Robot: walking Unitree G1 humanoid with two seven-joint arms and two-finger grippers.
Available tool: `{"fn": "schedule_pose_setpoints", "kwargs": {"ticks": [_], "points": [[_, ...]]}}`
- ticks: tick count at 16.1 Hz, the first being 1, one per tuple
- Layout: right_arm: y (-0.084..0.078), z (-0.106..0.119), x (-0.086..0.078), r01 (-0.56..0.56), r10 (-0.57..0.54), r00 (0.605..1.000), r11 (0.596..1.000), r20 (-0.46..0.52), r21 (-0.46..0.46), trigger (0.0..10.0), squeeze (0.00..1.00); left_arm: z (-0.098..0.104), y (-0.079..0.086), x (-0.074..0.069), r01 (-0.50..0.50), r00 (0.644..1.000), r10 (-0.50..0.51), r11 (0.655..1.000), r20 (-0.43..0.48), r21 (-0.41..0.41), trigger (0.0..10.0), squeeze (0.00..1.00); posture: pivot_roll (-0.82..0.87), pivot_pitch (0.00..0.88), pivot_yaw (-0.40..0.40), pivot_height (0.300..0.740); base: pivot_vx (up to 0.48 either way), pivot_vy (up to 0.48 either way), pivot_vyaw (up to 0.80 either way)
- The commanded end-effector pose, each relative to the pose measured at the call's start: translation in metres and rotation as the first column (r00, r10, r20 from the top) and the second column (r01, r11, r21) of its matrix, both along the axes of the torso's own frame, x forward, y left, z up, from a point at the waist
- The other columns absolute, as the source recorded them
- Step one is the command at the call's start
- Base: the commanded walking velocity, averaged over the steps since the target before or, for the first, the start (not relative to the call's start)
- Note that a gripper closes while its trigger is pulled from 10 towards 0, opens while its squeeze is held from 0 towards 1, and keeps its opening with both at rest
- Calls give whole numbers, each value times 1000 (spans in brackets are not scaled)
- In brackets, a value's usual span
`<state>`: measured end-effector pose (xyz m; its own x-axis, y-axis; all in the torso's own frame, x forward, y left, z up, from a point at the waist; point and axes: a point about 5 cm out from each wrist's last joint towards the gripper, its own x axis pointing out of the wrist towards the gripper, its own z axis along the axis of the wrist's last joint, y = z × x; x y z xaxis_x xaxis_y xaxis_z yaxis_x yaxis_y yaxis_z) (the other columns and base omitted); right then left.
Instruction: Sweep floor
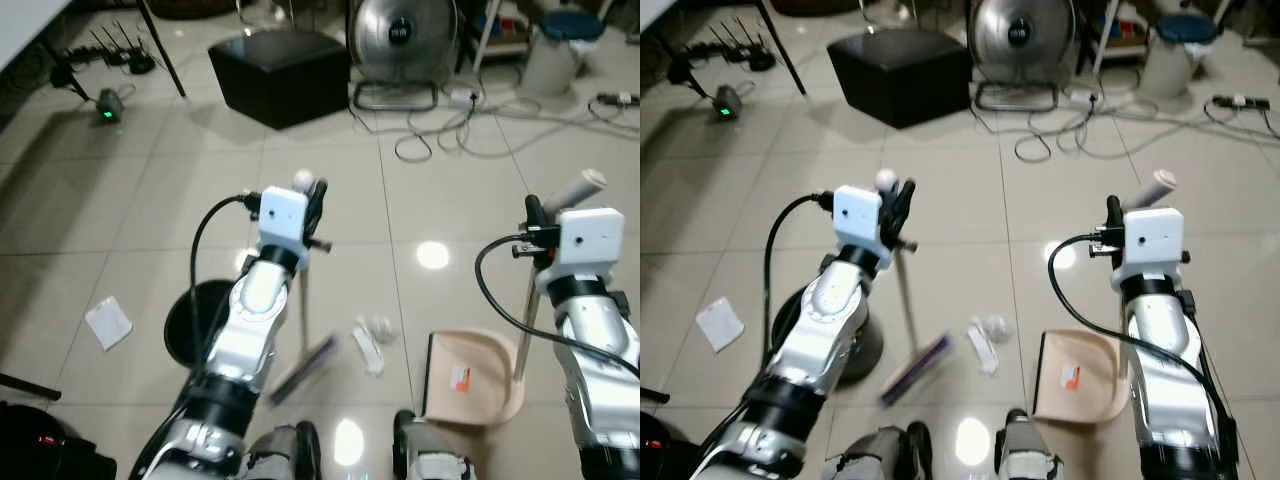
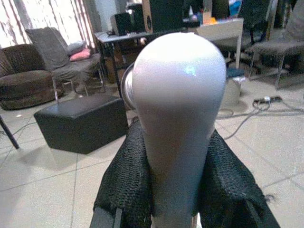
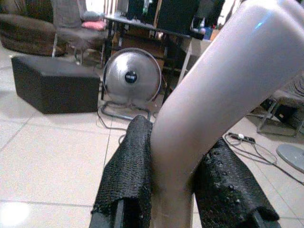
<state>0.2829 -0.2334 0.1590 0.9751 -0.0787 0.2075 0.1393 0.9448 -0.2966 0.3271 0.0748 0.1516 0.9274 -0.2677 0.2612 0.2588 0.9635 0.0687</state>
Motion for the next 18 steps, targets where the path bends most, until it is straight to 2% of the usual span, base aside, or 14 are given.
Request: {"fn": "schedule_pose_setpoints", "kwargs": {"ticks": [1, 3, 6, 8, 9, 10, 11, 14, 16, 18], "points": [[2, 2, 4, -29, 30, 999, 999, 31, -42, 10000, 0, 3, 3, 2, -44, 998, 44, 999, 37, 11, 10000, 0, 14, 305, 138, 740, 0, 0, 0], [0, -3, 11, -37, 42, 998, 995, 51, -89, 10000, 0, 2, 3, 2, -93, 993, 90, 995, 77, 47, 10000, 0, 47, 330, 152, 740, 0, 0, 0], [1, -3, 17, -16, 34, 990, 990, 133, -138, 10000, 0, 1, 3, 3, -142, 984, 136, 989, 113, 39, 10000, 0, 74, 360, 169, 740, 0, 0, 0], [16, 9, 25, -65, 85, 967, 994, 239, -91, 10000, 0, 5, -2, 7, -125, 983, 123, 992, 134, 10, 10000, 0, 96, 405, 178, 740, 0, 0, 0], [24, 14, 27, -94, 117, 955, 991, 273, -97, 10000, 0, 8, -3, 9, -123, 983, 122, 992, 140, -3, 10000, 0, 114, 429, 185, 740, 0, 0, 0], [39, 17, 30, -137, 169, 935, 983, 312, -122, 10000, 0, 11, -2, 12, -140, 980, 142, 990, 138, -23, 10000, 0, 123, 432, 191, 740, 0, 0, 0], [43, 15, 31, -146, 174, 933, 983, 315, -109, 10000, 0, 12, -1, 13, -142, 980, 145, 989, 140, -28, 10000, 0, 123, 425, 197, 740, 0, 0, 0], [77, -6, 35, -229, 251, 931, 967, 263, -114, 10000, 0, 13, -1, 20, -165, 977, 168, 986, 133, -35, 10000, 0, 137, 446, 203, 740, 0, 0, 0], [90, -20, 33, -254, 284, 934, 955, 218, -154, 10000, 0, 12, -4, 23, -181, 975, 183, 983, 127, -26, 10000, 0, 148, 444, 210, 740, 0, 0, 0], [95, -25, 31, -254, 286, 935, 953, 211, -167, 10000, 0, 10, -6, 27, -232, 967, 233, 972, 99, -19, 10000, 0, 146, 447, 220, 740, 0, 0, 0]]}}
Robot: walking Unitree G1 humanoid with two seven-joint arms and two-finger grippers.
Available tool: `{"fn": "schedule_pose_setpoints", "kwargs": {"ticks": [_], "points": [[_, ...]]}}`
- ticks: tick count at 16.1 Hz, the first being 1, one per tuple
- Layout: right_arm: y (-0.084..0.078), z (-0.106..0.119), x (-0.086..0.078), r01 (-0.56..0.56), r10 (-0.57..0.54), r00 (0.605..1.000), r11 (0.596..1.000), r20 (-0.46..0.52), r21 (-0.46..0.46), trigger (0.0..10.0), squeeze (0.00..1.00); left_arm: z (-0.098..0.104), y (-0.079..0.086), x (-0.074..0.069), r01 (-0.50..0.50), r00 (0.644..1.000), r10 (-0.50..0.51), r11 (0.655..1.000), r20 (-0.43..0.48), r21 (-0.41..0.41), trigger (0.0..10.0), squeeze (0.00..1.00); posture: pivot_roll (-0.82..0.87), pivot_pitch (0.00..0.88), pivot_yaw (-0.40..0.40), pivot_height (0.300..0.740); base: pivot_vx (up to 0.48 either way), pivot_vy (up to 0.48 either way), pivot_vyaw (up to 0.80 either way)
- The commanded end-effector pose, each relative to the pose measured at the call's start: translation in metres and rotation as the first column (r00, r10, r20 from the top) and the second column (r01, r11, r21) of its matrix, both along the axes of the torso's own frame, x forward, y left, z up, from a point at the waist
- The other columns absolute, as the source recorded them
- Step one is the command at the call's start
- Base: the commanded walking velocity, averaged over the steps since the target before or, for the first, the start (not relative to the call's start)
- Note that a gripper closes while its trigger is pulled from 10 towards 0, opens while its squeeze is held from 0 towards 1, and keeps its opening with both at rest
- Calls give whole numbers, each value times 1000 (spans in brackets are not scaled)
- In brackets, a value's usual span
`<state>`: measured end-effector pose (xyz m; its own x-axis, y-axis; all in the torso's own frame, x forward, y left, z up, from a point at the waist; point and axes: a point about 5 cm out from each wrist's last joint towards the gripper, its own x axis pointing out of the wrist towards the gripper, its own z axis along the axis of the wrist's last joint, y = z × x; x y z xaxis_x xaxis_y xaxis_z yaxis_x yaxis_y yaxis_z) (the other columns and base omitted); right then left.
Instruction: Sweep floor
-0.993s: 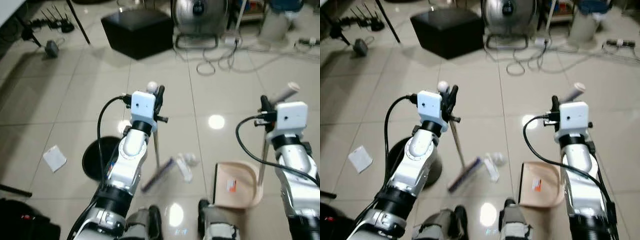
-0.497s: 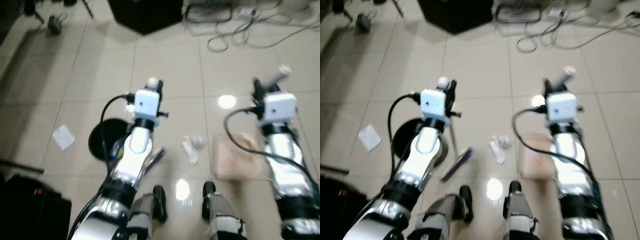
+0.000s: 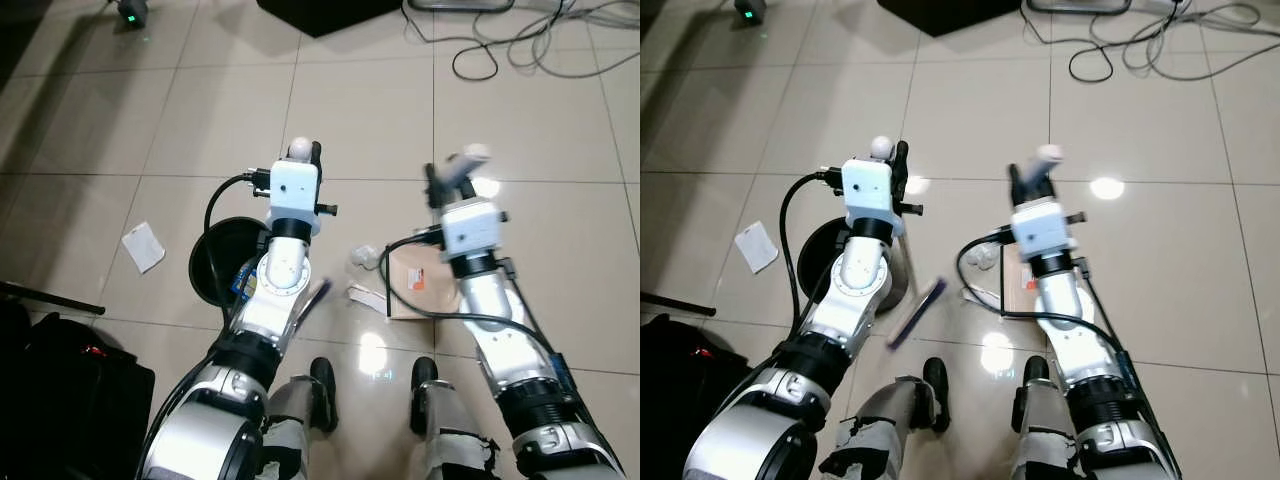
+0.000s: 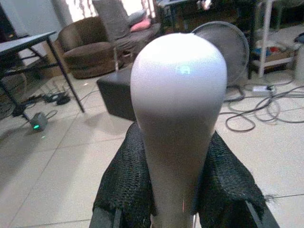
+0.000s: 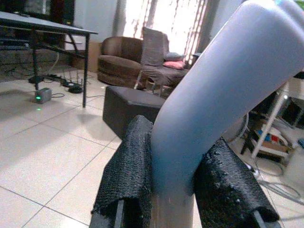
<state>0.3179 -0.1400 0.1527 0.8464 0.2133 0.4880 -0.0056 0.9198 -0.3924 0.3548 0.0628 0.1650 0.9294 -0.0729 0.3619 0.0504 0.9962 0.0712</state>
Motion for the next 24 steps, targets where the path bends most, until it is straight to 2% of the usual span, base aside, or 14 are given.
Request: {"fn": "schedule_pose_setpoints", "kwargs": {"ticks": [1, 3, 4, 8, 10, 15, 17, 18, 22, 24], "points": [[0, -19, -5, 12, -13, 997, 1000, -71, -18, 10000, 0, -6, 3, 1, -46, 999, 46, 999, -22, 2, 10000, 0, 141, 448, 225, 740, 0, 0, 0], [-3, -15, -5, 7, -9, 999, 999, -45, -45, 10000, 0, -5, -4, 4, -57, 998, 57, 998, -31, -6, 10000, 0, 125, 438, 226, 740, 0, 0, 0], [-8, -8, -5, -1, 0, 1000, 1000, -24, -29, 10000, 0, -2, -7, 5, -50, 998, 50, 999, -25, -16, 10000, 0, 119, 436, 225, 740, 0, 0, 0], [-26, 18, -11, -48, 48, 999, 991, 0, 128, 10000, 0, 3, -10, 8, -32, 999, 32, 999, -17, -41, 10000, 0, 72, 412, 216, 740, 0, 0, 0], [-32, 24, -17, -62, 63, 998, 990, -4, 128, 10000, 0, 3, -9, 10, -26, 999, 25, 999, -20, -45, 10000, 0, 61, 410, 213, 740, 0, 0, 0], [-52, 25, -30, -89, 82, 991, 994, -108, -61, 10000, 0, 4, -4, 14, -28, 999, 27, 999, -19, -38, 10000, 0, 35, 378, 203, 740, 0, 0, 0], [-61, 20, -33, -36, 24, 992, 995, -124, -90, 10000, 0, 2, -6, 13, -22, 1000, 21, 999, -23, -35, 10000, 0, 35, 370, 204, 740, 0, 0, 0], [-62, 16, -34, -23, 13, 991, 997, -130, -79, 10000, 0, 1, -6, 12, -22, 999, 22, 999, -25, -35, 10000, 0, 40, 368, 209, 740, 0, 0, 0], [-34, -14, -31, -16, 6, 992, 997, -128, -77, 10000, 0, -8, -7, 10, -72, 994, 65, 994, -83, -83, 10000, 0, 70, 375, 229, 740, 0, 0, 0], [-20, -18, -27, -8, 1, 995, 998, -104, -67, 10000, 0, -10, -9, 10, -98, 991, 87, 988, -105, -115, 10000, 0, 82, 379, 234, 740, 0, 0, 0]]}}
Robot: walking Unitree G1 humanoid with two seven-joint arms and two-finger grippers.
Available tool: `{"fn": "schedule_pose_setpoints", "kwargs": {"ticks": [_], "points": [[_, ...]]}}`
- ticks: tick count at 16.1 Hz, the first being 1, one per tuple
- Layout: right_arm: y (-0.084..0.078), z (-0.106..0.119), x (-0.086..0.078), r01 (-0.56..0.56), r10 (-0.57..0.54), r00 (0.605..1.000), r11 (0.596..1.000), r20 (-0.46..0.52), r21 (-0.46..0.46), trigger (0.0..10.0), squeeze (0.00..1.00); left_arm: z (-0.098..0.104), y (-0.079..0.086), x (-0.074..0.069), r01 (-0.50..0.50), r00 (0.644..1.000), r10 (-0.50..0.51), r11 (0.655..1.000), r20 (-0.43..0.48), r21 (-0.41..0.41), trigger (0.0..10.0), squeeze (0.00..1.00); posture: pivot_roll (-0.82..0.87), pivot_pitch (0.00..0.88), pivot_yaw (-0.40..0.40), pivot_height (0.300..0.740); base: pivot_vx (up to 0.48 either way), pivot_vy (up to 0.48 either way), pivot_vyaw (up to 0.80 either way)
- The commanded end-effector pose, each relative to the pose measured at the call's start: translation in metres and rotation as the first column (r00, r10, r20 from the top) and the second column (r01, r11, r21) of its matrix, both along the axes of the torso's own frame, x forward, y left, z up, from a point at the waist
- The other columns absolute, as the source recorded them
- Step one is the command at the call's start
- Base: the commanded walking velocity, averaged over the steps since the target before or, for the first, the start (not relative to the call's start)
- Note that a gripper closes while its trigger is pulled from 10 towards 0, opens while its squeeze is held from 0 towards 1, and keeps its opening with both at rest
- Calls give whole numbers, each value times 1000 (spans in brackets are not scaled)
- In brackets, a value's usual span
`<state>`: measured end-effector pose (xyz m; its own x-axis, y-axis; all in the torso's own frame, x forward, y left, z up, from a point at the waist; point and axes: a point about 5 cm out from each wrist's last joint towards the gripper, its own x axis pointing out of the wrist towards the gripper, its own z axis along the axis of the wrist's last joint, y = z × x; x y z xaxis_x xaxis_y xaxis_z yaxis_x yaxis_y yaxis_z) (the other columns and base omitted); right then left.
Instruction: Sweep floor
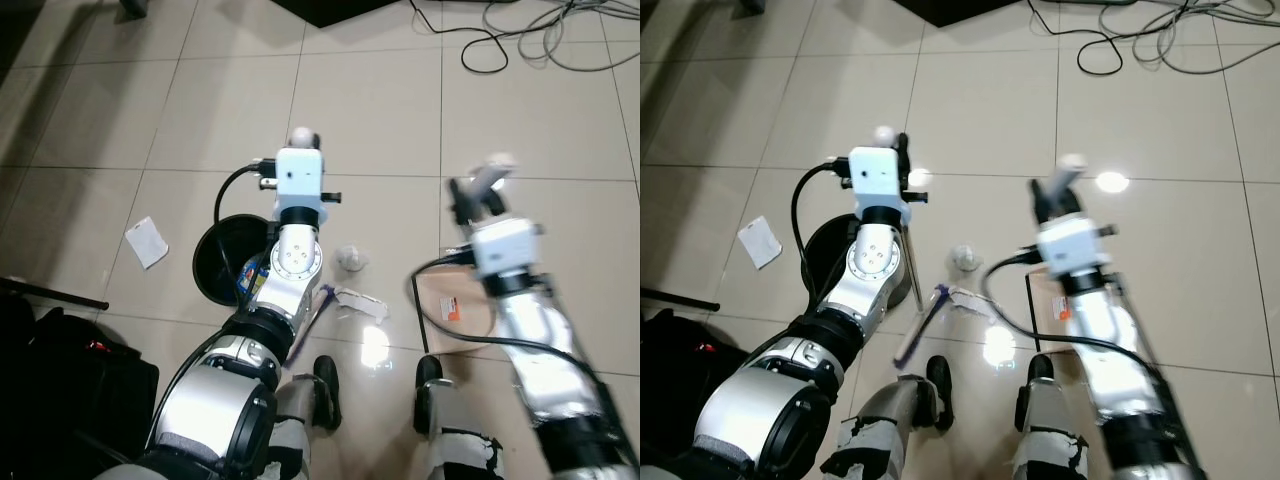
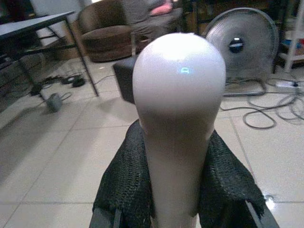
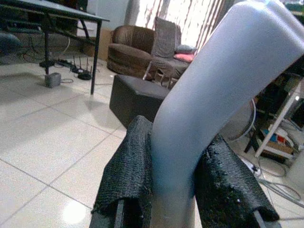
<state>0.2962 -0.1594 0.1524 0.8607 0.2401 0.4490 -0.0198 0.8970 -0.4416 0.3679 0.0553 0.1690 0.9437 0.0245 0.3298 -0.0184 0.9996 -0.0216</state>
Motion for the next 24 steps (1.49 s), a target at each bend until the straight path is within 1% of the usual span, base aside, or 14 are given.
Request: {"fn": "schedule_pose_setpoints", "kwargs": {"ticks": [1, 3, 5, 7, 8, 10, 11, 13, 17, 18, 19, 21, 23, 24], "points": [[9, -17, -2, 3, -3, 999, 1000, -54, 4, 10000, 0, -14, -4, -4, -30, 997, 26, 998, -73, -54, 10000, 0, 83, 378, 234, 740, 0, 0, 0], [23, -16, 2, -7, 8, 999, 999, -36, 34, 10000, 0, -11, -12, -3, -35, 995, 26, 994, -92, -99, 10000, 0, 86, 379, 235, 740, 0, 0, 0], [26, -17, 2, -7, 8, 1000, 999, -23, 43, 10000, 0, -9, -15, -2, -48, 994, 34, 990, -106, -135, 10000, 0, 85, 381, 232, 740, 0, 0, 0], [28, -24, -2, 5, -3, 1000, 998, -31, 57, 10000, 0, -5, -24, -2, -92, 985, 51, 963, -165, -253, 10000, 0, 84, 380, 233, 740, 0, 0, 0], [29, -25, -3, 6, -4, 1000, 998, -31, 57, 10000, 0, -4, -27, -2, -96, 983, 46, 954, -177, -284, 10000, 0, 83, 382, 233, 740, 0, 0, 0], [34, -26, -4, 13, -11, 999, 997, -30, 74, 10000, 0, 6, -44, -3, -88, 979, 3, 907, -203, -411, 10000, 0, 76, 378, 234, 740, 0, 0, 0], [35, -26, -4, 14, -12, 999, 997, -30, 77, 10000, 0, 8, -46, -3, -85, 979, -4, 900, -204, -427, 10000, 0, 76, 377, 233, 740, 0, 0, 0], [40, -27, -3, 16, -12, 999, 996, -35, 89, 10000, 0, 16, -61, -5, -63, 973, -61, 857, -221, -512, 10000, 0, 78, 372, 230, 740, 0, 0, 0], [35, -21, 5, 43, -40, 999, 992, -32, 121, 10000, 0, 19, -83, -16, -17, 957, -168, 784, -238, -620, 10000, 0, 61, 337, 215, 740, 0, 0, 0], [33, -19, 7, 47, -44, 999, 991, -28, 124, 10000, 0, 21, -84, -17, -2, 957, -180, 780, -228, -625, 10000, 0, 53, 326, 210, 740, 0, 0, 0], [24, -9, 12, 70, -71, 997, 984, -1, 162, 10000, 0, 31, -80, -15, 71, 972, -190, 801, -140, -594, 10000, 0, 40, 311, 202, 740, 0, 0, 0], [12, 1, 14, 68, -74, 997, 978, 22, 198, 10000, 0, 45, -62, -3, 99, 981, -178, 810, -82, -578, 10000, 0, 24, 284, 185, 740, 0, 0, 0], [4, 5, 13, 67, -75, 997, 971, 28, 232, 10000, 0, 54, -55, 5, 119, 976, -204, 784, -71, -609, 10000, 0, 27, 279, 177, 740, 0, 0, 0], [-2, 7, 13, 79, -90, 996, 962, 29, 263, 10000, 0, 61, -54, 8, 150, 966, -251, 751, -68, -643, 10000, 0, 25, 270, 171, 740, 0, 0, 0]]}}
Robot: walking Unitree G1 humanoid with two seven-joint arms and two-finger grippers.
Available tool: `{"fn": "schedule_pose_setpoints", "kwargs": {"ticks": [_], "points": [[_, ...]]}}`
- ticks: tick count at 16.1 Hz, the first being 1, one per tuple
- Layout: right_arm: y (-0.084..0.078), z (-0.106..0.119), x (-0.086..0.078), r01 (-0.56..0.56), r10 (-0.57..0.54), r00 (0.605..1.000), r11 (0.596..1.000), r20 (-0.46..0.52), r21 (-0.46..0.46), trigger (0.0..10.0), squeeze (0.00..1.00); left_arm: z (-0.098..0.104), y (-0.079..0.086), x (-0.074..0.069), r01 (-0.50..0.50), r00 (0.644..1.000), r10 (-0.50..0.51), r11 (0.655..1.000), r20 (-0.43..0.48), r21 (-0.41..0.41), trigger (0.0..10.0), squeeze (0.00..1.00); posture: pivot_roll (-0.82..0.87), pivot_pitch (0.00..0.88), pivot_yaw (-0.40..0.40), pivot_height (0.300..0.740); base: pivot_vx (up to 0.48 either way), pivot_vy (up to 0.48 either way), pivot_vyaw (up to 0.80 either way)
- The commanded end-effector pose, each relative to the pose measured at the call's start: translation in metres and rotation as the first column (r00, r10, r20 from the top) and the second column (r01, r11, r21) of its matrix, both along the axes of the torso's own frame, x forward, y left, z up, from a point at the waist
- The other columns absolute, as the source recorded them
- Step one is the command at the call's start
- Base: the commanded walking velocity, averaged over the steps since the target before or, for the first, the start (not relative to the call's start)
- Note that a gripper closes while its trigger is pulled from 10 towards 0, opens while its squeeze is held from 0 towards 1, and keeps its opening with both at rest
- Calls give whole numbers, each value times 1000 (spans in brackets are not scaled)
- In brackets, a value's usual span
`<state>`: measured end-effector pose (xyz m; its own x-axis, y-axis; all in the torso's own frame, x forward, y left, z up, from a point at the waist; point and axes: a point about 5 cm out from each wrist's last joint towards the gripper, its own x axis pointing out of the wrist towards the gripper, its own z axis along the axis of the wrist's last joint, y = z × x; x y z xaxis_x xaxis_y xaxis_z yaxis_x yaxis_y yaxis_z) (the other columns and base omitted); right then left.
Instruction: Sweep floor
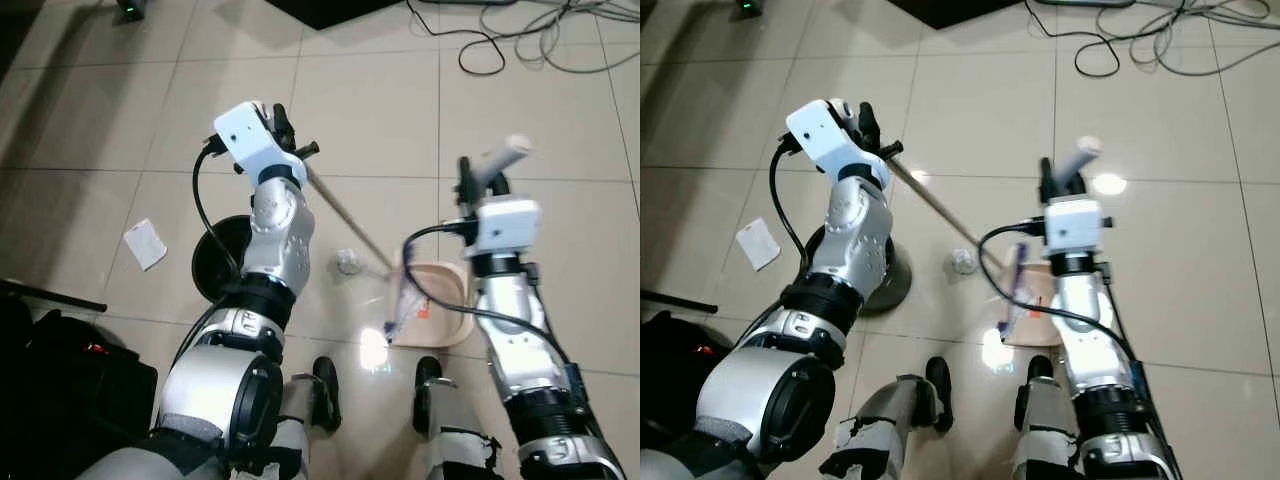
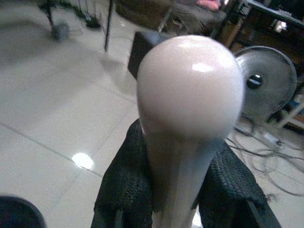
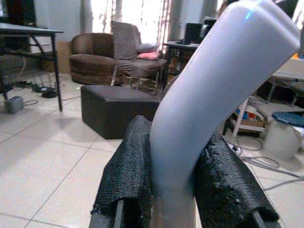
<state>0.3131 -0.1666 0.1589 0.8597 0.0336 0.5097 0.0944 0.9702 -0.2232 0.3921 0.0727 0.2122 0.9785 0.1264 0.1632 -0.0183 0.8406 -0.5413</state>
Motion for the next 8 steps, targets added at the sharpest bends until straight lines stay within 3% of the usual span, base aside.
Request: {"fn": "schedule_pose_setpoints", "kwargs": {"ticks": [1, 2, 4, 8], "points": [[0, 2, -3, -11, 10, 1000, 998, 17, 69, 10000, 0, 27, -71, -14, 222, 975, -217, 952, 47, -211, 10000, 0, 19, 258, 167, 740, 0, 0, 0], [-2, 5, -4, -14, 12, 1000, 996, 26, 91, 10000, 0, 39, -67, -13, 261, 964, -242, 942, 112, -209, 10000, 0, 15, 244, 163, 740, 0, 0, 0], [-6, 7, -5, -23, 20, 999, 995, 26, 95, 10000, 0, 59, -49, -9, 278, 938, -248, 955, 241, -101, 10000, 0, 15, 236, 158, 740, 0, 0, 0], [-8, 0, -6, -29, 29, 1000, 996, -5, 83, 10000, 0, 69, -23, -3, 237, 920, -252, 968, 299, 85, 10000, 0, 17, 231, 154, 740, 0, 0, 0]]}}
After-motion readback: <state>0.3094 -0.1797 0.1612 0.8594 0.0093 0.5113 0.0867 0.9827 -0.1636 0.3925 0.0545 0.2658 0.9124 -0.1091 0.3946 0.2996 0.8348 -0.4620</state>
